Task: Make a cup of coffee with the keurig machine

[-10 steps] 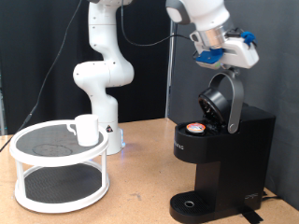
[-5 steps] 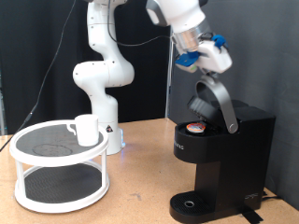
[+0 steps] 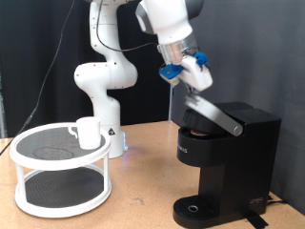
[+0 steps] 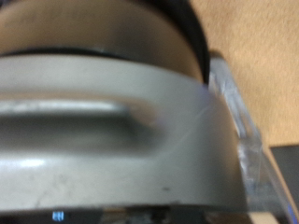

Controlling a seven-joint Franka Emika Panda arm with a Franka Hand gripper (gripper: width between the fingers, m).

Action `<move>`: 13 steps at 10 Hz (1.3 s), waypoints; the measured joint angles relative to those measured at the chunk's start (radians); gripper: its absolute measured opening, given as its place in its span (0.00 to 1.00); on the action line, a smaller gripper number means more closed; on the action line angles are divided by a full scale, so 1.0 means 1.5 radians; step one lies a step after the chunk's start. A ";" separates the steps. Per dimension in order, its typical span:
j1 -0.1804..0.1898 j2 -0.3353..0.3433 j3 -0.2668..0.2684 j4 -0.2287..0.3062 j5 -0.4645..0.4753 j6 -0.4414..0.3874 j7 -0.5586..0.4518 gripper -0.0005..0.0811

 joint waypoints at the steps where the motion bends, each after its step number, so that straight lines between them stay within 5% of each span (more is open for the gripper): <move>1: -0.009 0.000 -0.002 -0.013 -0.013 0.009 0.000 0.01; 9: -0.053 0.022 -0.038 -0.109 -0.034 0.116 -0.077 0.01; 13: -0.050 0.015 -0.051 -0.098 0.123 0.097 -0.186 0.01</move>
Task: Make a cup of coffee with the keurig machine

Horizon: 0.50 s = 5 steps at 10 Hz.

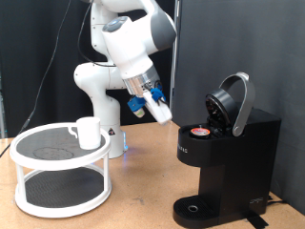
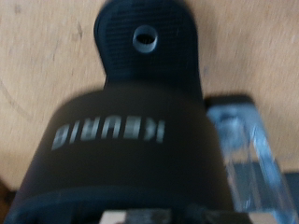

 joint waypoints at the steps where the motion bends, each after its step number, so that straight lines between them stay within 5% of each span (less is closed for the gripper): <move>1: 0.005 -0.001 0.001 0.015 0.038 -0.016 -0.012 0.01; 5: 0.034 -0.002 0.020 0.077 0.128 -0.039 -0.022 0.01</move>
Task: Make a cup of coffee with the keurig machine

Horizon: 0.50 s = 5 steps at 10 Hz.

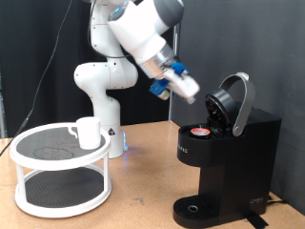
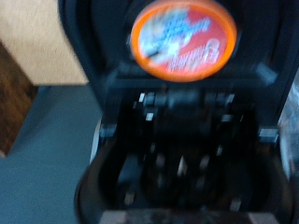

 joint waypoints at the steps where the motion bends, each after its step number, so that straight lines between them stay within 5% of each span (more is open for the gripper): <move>1: 0.006 0.000 0.007 0.014 0.010 0.000 0.001 0.01; 5: 0.023 0.000 0.043 0.070 0.025 0.000 0.051 0.01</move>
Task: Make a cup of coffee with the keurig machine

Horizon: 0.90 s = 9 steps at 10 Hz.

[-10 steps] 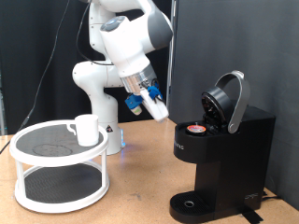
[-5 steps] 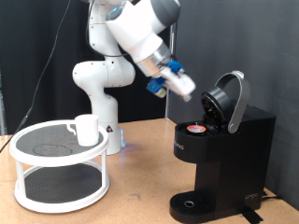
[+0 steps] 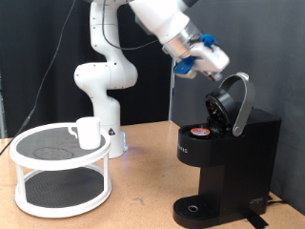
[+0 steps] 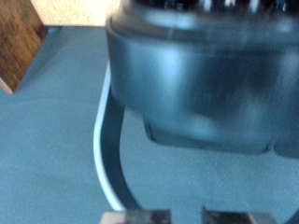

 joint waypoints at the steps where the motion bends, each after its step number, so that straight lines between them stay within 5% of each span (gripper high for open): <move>1: 0.003 0.001 0.011 0.015 -0.001 0.000 0.019 0.01; 9: 0.031 0.037 0.110 0.140 -0.099 -0.009 0.201 0.01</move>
